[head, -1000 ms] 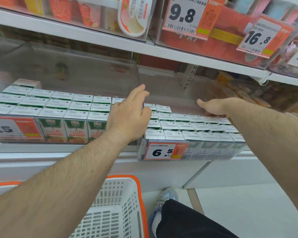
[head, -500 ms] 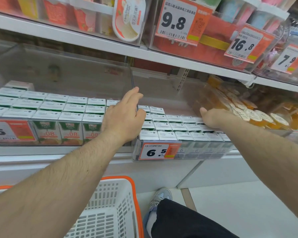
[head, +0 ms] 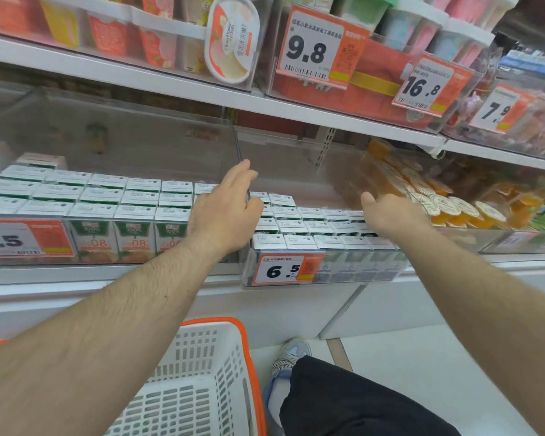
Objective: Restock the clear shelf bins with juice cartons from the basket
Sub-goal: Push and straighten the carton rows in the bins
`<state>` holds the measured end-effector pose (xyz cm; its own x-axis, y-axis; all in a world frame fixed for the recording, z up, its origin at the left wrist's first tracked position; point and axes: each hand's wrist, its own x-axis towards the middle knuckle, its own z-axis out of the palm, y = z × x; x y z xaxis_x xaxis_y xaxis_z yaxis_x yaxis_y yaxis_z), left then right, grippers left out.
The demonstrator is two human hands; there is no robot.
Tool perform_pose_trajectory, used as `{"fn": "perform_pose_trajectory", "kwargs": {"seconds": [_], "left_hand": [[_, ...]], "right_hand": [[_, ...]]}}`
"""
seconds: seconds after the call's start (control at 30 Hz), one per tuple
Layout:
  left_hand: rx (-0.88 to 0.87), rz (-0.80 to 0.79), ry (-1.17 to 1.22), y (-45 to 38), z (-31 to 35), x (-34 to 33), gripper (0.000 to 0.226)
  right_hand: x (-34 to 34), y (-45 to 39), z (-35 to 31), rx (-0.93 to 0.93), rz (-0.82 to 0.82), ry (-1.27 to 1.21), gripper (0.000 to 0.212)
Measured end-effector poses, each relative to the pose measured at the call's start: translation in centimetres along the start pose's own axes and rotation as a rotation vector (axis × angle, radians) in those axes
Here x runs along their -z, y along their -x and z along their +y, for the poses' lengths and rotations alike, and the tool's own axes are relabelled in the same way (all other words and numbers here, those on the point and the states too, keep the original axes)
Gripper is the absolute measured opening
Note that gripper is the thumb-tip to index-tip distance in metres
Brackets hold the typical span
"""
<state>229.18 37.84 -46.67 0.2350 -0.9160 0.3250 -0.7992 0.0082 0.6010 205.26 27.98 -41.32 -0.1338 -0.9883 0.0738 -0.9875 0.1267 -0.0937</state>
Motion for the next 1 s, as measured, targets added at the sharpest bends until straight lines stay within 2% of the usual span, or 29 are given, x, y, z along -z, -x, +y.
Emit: {"fn": "perform_pose_trajectory", "kwargs": {"seconds": [0.1,0.17,0.23,0.33,0.5,0.67,0.83,1.0], "left_hand": [[-0.012,-0.015,0.000,-0.2,-0.3,0.1,0.052],[-0.003,-0.024,-0.001,-0.2,-0.3,0.1,0.054],[0.003,-0.041,-0.004,-0.1,-0.2,0.1,0.056],[0.024,-0.071,-0.001,0.0,-0.1,0.3,0.059],[0.071,-0.113,-0.058,0.4,0.1,0.4,0.079],[0.088,-0.114,-0.062,0.1,-0.1,0.3,0.079],[0.116,-0.086,0.074,0.0,-0.4,0.3,0.077],[0.155,-0.074,0.109,-0.1,0.0,0.5,0.071]], "right_hand": [[-0.6,4.1,0.3,0.081,0.302,-0.305,0.035],[-1.8,6.7,0.5,0.062,0.345,-0.550,0.024],[-3.8,8.0,0.6,0.105,0.292,-0.654,0.018],[-7.0,9.0,1.2,0.268,0.258,-0.621,0.024],[-9.7,8.9,1.7,0.429,0.423,-0.647,0.022],[-9.7,8.2,1.1,0.386,0.427,-0.760,0.018],[-7.6,6.6,-0.5,0.385,0.458,-0.804,0.015],[-5.5,4.8,-1.6,0.376,0.403,-0.816,0.015]]}}
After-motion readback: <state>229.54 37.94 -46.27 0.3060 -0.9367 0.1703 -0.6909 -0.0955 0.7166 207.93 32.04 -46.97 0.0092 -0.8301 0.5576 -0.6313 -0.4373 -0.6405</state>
